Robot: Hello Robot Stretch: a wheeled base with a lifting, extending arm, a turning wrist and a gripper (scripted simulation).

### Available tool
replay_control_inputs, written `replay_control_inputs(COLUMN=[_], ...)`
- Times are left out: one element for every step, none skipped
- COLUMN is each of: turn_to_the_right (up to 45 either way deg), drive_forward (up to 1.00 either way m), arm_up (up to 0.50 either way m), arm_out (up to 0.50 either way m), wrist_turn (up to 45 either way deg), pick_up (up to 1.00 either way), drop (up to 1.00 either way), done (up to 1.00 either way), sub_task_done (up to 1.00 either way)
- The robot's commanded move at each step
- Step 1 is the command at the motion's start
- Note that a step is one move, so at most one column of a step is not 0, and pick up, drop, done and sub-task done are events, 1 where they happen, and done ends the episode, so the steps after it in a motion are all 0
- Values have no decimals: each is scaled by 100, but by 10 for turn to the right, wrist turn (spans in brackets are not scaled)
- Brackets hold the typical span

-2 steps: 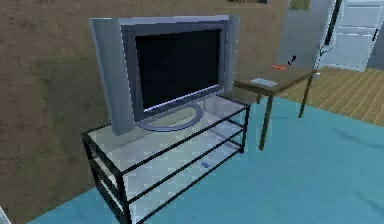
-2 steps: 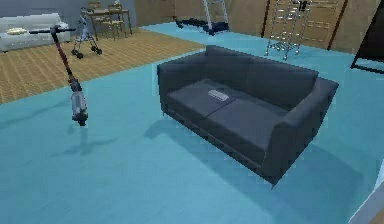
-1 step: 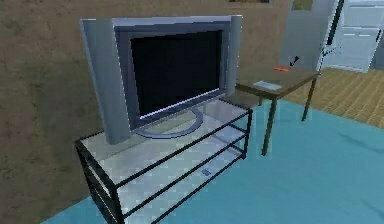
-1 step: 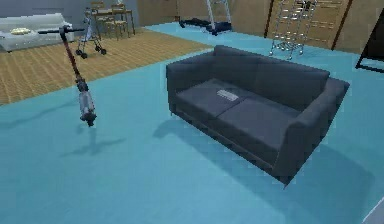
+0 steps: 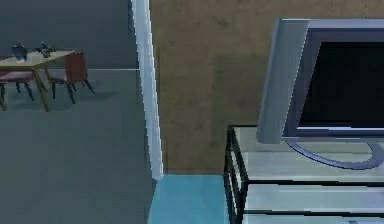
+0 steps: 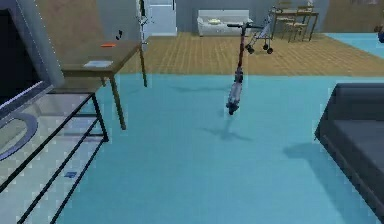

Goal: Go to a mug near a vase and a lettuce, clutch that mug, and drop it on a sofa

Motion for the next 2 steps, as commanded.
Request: replay_control_inputs(turn_to_the_right=[-360, 0], drive_forward=[0, 100], arm_up=[0, 0], arm_out=[0, 0], wrist_turn=[0, 0], pick_up=[0, 0], drop=[0, 0], done=[0, 0], sub_task_done=[0, 0])
